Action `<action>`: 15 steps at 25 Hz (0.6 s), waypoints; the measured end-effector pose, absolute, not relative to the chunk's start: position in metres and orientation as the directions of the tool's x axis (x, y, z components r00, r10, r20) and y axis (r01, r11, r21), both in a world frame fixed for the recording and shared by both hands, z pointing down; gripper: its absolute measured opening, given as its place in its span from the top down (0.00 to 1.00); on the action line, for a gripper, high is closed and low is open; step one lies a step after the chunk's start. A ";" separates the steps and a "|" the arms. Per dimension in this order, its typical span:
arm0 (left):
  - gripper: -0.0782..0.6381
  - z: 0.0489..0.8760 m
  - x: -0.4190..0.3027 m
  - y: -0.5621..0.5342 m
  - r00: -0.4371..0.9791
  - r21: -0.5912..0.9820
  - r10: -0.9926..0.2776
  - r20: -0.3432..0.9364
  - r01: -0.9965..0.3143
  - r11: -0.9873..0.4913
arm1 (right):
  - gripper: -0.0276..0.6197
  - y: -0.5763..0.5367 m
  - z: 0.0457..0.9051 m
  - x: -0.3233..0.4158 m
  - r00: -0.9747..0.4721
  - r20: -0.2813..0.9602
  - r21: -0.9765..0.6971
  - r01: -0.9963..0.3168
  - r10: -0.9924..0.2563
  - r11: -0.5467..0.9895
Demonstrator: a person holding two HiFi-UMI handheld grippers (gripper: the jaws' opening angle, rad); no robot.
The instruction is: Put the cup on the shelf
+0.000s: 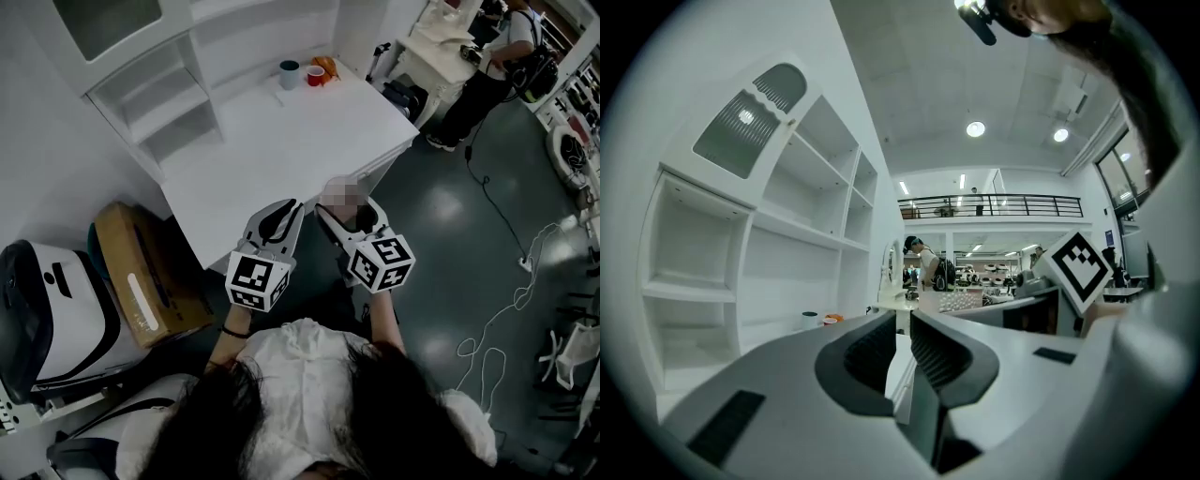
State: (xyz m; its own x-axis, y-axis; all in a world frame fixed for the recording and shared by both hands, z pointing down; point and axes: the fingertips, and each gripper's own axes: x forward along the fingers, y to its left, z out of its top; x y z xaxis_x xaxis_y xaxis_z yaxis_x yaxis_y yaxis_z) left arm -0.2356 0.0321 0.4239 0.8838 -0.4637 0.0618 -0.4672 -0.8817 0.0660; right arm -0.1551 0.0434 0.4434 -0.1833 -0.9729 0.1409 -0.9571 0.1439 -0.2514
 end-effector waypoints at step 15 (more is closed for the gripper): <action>0.81 0.423 -0.101 -0.014 0.815 0.086 -0.576 0.061 -0.579 -0.810 | 0.42 -0.003 0.441 -0.008 -0.290 0.156 -0.232 -0.940 -0.944 0.251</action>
